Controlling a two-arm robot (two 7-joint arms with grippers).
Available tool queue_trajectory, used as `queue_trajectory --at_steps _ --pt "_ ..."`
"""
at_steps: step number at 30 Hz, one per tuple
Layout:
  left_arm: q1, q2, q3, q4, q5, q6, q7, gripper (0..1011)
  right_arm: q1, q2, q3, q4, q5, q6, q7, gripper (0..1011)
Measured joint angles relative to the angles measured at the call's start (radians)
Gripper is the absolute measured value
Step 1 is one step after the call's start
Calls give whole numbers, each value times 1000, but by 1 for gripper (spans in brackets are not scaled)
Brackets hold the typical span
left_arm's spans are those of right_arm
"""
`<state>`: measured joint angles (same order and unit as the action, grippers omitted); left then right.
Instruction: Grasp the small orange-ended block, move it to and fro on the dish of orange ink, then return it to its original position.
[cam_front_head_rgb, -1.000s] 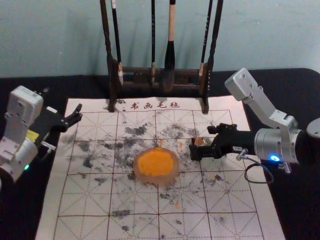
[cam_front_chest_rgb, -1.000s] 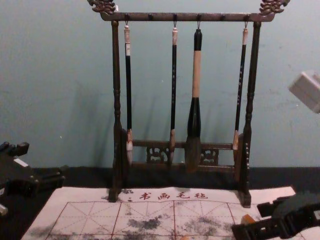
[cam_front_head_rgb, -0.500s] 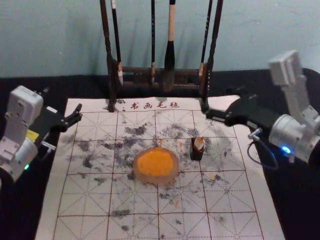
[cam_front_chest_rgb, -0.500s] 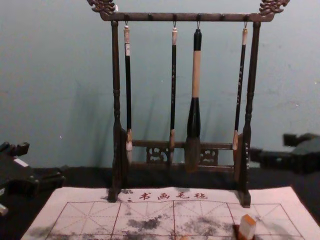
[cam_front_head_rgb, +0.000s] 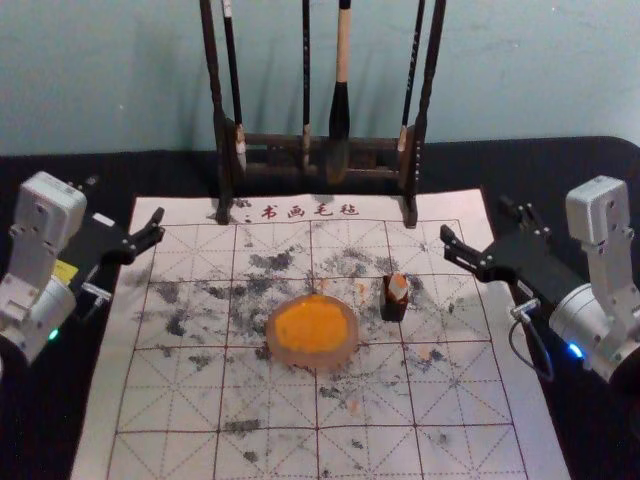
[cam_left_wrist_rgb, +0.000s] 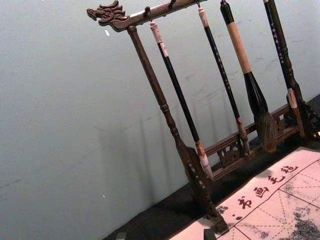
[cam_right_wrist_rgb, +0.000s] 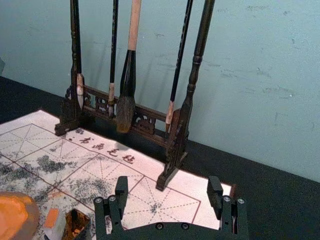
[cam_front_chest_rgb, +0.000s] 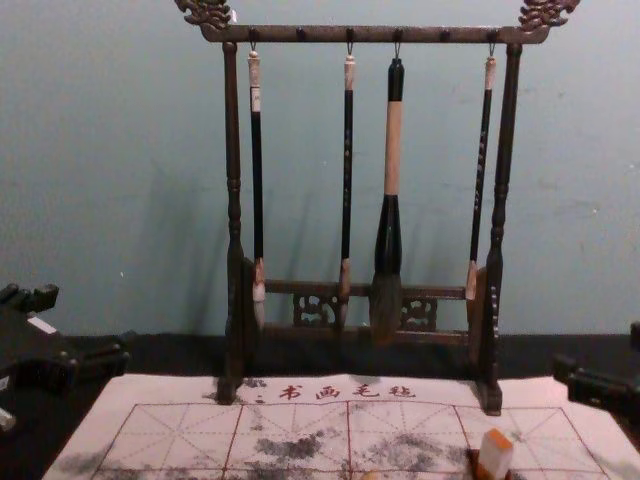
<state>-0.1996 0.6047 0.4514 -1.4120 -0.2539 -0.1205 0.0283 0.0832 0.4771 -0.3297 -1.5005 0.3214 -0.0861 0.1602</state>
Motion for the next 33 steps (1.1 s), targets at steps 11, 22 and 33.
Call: queue_trajectory --at_steps 11,22,33 --pt "0 0 0 0 0 0 0 1001 -2 -5 1 7 -9 -9 -1 1002" --pt "0 0 0 0 0 0 0 1001 -1 -3 1 3 -4 -5 0 1003" --pt "0 0 0 0 0 0 0 1001 -1 -2 1 2 -3 -3 0 1003"
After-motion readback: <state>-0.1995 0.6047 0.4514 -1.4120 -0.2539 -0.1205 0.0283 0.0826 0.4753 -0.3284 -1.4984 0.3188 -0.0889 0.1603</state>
